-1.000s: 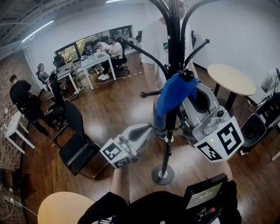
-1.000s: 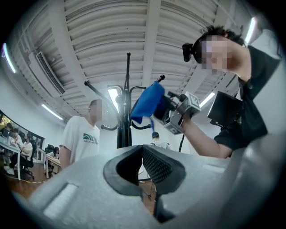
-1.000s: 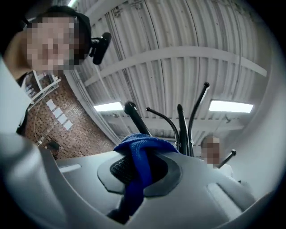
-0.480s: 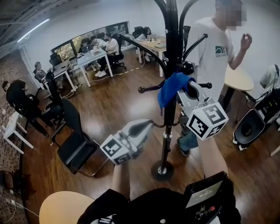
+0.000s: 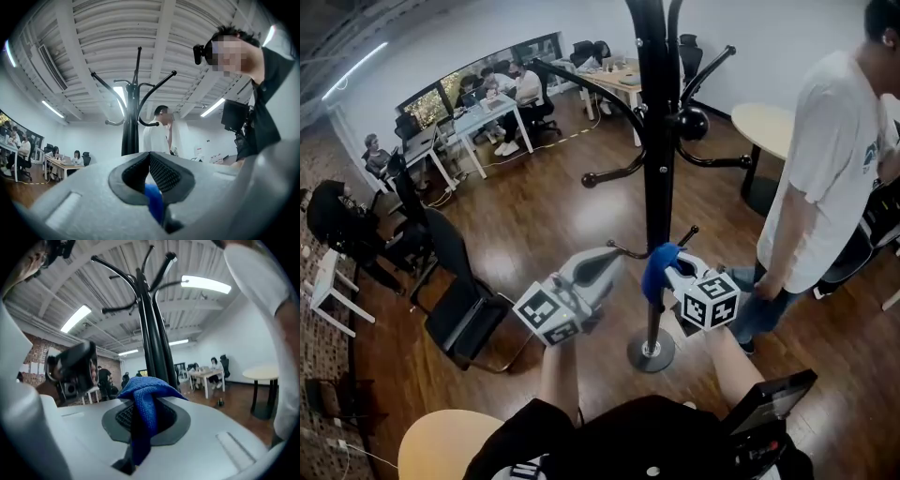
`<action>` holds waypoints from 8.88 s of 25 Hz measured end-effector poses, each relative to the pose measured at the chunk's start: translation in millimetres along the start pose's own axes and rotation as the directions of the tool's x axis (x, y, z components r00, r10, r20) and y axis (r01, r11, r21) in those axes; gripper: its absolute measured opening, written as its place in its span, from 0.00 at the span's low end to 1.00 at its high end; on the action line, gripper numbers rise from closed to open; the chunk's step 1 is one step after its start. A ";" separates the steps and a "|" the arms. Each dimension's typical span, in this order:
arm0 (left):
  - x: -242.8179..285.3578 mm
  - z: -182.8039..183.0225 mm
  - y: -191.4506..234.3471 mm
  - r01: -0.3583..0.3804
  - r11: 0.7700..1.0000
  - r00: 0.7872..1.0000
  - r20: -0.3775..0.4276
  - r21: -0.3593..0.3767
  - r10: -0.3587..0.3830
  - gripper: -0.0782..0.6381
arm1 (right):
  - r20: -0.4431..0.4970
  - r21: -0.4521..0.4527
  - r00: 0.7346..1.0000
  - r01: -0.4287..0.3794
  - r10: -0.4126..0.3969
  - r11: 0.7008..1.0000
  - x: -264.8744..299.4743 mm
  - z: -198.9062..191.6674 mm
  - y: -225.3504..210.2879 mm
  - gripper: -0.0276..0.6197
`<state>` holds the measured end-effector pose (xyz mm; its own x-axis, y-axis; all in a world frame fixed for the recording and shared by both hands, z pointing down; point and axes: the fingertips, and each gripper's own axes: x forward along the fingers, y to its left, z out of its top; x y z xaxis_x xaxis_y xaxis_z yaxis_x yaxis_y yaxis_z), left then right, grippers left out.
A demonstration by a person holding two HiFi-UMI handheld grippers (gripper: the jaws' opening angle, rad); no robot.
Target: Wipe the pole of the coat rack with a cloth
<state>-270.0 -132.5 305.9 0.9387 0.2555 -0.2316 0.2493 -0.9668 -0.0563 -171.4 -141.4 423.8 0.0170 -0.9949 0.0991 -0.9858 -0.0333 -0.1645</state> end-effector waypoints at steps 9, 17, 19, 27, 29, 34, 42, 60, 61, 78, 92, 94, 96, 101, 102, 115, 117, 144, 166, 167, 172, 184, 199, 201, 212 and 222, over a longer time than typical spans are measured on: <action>-0.7 -12.2 1.0 -0.006 1.000 1.000 -0.018 -0.017 0.006 0.11 | -0.134 0.204 0.985 -0.082 0.110 0.976 -35.2 -60.4 21.6 0.08; -7.3 -17.8 -3.8 -0.004 0.999 1.000 -0.028 -0.034 0.003 0.11 | 0.111 0.011 0.991 0.072 -0.073 0.997 -11.0 27.1 0.4 0.08; -10.3 -15.3 -12.6 0.000 1.000 1.000 -0.023 -0.026 -0.001 0.11 | 0.205 -0.034 0.978 0.047 -0.039 0.998 -20.1 80.5 14.1 0.08; 7.0 -7.3 -7.1 0.018 1.000 1.000 -0.001 -0.024 -0.018 0.11 | 0.470 -0.284 0.869 -0.017 0.154 0.959 -56.3 277.0 82.7 0.08; 8.9 1.3 -10.9 0.030 1.000 0.999 0.018 -0.004 -0.030 0.11 | 0.520 -0.344 0.826 -0.033 0.219 0.939 -84.6 307.0 115.0 0.08; -4.9 5.9 -9.4 0.017 1.000 0.999 0.045 0.014 -0.018 0.11 | 0.574 -0.452 0.714 -0.132 0.401 0.882 -148.6 324.0 189.1 0.08; -14.2 15.2 -11.0 -0.081 0.996 0.995 0.069 0.031 0.078 0.11 | 0.530 -0.356 0.795 -0.107 0.295 0.928 -121.5 305.1 128.7 0.08; -9.5 -181.5 -59.8 -0.851 0.524 0.505 -0.216 0.039 0.836 0.11 | -0.032 -0.063 0.730 -0.683 0.682 0.728 -85.1 -29.5 -135.6 0.08; -10.8 -186.5 -64.5 -0.859 0.511 0.492 -0.217 0.034 0.843 0.11 | -0.039 -0.064 0.725 -0.688 0.688 0.722 -81.1 -38.1 -132.4 0.08; 5.0 -378.8 -11.9 -0.773 0.619 0.632 0.084 0.140 0.770 0.11 | 0.419 -0.271 0.499 -0.728 0.758 0.630 -16.3 -154.2 -101.7 0.08; -25.7 -519.5 -7.1 -0.782 0.599 0.612 0.033 0.175 0.790 0.11 | 0.194 -0.007 0.676 -0.723 0.711 0.690 62.1 -423.1 -158.3 0.07; -28.6 -533.7 -7.5 -0.785 0.599 0.609 0.020 0.158 0.793 0.11 | 0.164 0.036 0.697 -0.711 0.698 0.702 67.1 -443.5 -162.5 0.07; -35.4 -547.3 -9.7 -0.788 0.600 0.607 0.013 0.138 0.794 0.11 | 0.170 0.071 0.712 -0.699 0.681 0.712 70.4 -452.5 -167.5 0.07; -51.1 -565.4 -12.6 -0.794 0.596 0.600 -0.001 0.120 0.800 0.11 | 0.165 0.069 0.734 -0.675 0.659 0.735 77.4 -461.8 -172.7 0.07; -52.5 -564.2 -14.6 -0.798 0.591 0.596 0.004 0.117 0.803 0.11 | 0.156 0.060 0.733 -0.676 0.662 0.734 77.0 -461.9 -170.9 0.07; -37.3 -609.7 -37.7 -0.801 0.594 0.588 -0.087 0.076 0.804 0.11 | -0.039 0.092 0.788 -0.609 0.614 0.788 87.1 -544.2 -182.6 0.07; -32.9 -613.2 -39.3 -0.794 0.603 0.597 -0.091 0.074 0.797 0.11 | -0.126 0.134 0.791 -0.584 0.599 0.800 95.7 -579.9 -187.8 0.07; -42.6 -525.9 -53.9 -0.811 0.556 0.568 0.018 0.182 0.823 0.11 | 0.305 -0.760 0.684 -0.244 0.663 0.602 -27.5 -208.3 -38.2 0.07; -57.2 -558.4 -59.2 -0.824 0.538 0.539 -0.044 0.175 0.841 0.11 | -0.297 -0.347 0.765 -0.644 0.572 0.681 33.2 -634.1 -119.5 0.07; -58.0 -558.0 -58.6 -0.826 0.535 0.537 -0.043 0.176 0.843 0.11 | -0.253 -0.354 0.773 -0.633 0.582 0.688 32.0 -616.6 -119.3 0.07; -58.1 -554.0 -53.8 -0.836 0.523 0.525 -0.035 0.164 0.850 0.11 | 0.049 -0.260 0.719 -0.661 0.693 0.704 13.0 -422.6 -97.4 0.07; -33.5 -517.4 -49.1 -0.807 0.558 0.572 0.022 0.196 0.820 0.11 | 0.353 -0.207 0.544 -0.748 0.762 0.630 -27.8 -138.6 -83.1 0.07; -22.4 -527.4 -42.2 -0.798 0.570 0.582 0.002 0.196 0.813 0.11 | -0.014 0.189 0.748 -0.649 0.663 0.737 99.1 -494.1 -174.5 0.07; -24.8 -530.0 -42.0 -0.802 0.565 0.575 -0.003 0.192 0.818 0.11 | -0.138 0.216 0.759 -0.604 0.636 0.767 103.5 -562.2 -186.2 0.07; -30.8 -524.4 -40.9 -0.816 0.541 0.553 0.003 0.205 0.833 0.11 | 0.189 0.139 0.706 -0.708 0.683 0.693 70.7 -395.1 -154.9 0.05; -36.0 -500.6 -46.6 -0.819 0.522 0.547 0.048 0.237 0.836 0.11 | 0.465 -0.462 0.478 -0.586 0.745 0.665 -35.6 -125.9 -61.4 0.07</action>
<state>-196.1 -94.3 803.1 0.7100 -0.6688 -0.2204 -0.6954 -0.7152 -0.0701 -132.5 -92.0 553.9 -0.6483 -0.5448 -0.5319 -0.7430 0.6052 0.2857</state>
